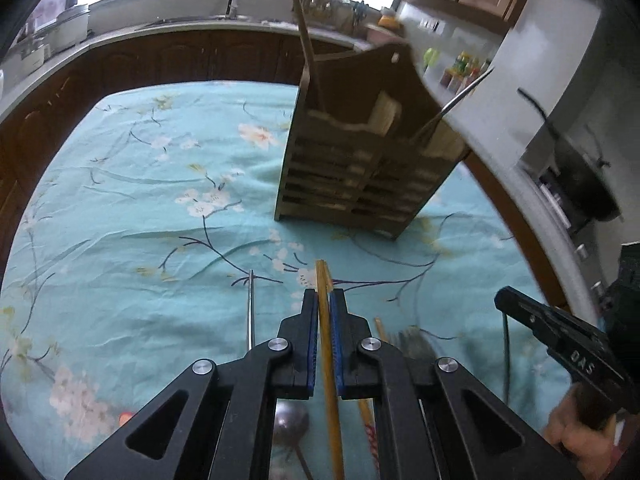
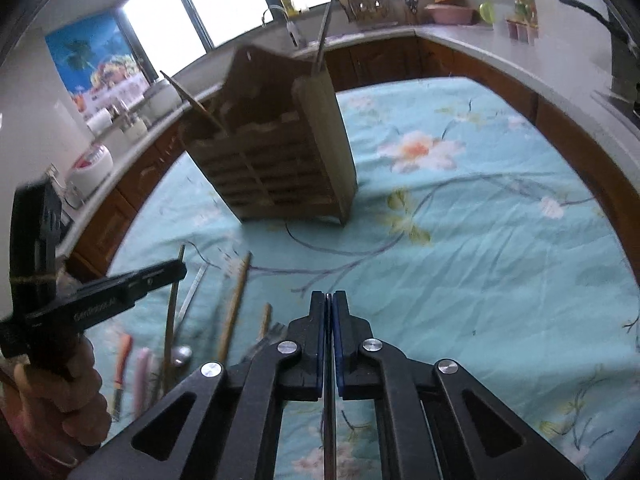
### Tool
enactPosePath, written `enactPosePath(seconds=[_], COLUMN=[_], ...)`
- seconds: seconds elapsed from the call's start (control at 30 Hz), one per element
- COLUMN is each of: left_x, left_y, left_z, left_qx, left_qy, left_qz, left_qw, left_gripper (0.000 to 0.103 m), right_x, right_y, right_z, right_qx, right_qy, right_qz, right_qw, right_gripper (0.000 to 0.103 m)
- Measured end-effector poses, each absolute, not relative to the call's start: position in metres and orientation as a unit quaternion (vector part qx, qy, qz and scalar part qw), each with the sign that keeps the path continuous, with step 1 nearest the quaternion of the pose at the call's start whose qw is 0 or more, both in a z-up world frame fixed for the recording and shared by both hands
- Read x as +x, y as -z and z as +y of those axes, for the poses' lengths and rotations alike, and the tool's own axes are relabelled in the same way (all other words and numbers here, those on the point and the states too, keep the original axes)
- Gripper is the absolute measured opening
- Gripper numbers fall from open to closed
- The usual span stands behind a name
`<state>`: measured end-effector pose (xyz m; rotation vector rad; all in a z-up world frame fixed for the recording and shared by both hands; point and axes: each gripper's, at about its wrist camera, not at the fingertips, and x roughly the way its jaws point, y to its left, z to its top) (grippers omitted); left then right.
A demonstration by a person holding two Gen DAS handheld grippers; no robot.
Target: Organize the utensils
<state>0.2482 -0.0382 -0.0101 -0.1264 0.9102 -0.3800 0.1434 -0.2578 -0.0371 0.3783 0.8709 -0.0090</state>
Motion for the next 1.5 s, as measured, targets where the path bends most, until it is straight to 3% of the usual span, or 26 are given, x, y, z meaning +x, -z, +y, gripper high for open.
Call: enactPosePath(seconds=[0.73, 1.5], left_x=[0.152, 0.168], left_y=[-0.067, -0.111], left_z=[0.013, 0.030], left_qx=[-0.103, -0.155], left_qy=[0.192, 0.187], left_qz=[0.322, 0.207], left_qw=[0.921, 0.948], left_gripper=[0.004, 0.004], right_x=[0.108, 0.139], right_y=[-0.052, -0.115], right_z=[-0.257, -0.279], right_qx=[0.184, 0.180], right_qy=[-0.016, 0.001], right_qz=[0.289, 0.185], right_qw=[0.939, 0.966], right_gripper=[0.004, 0.004])
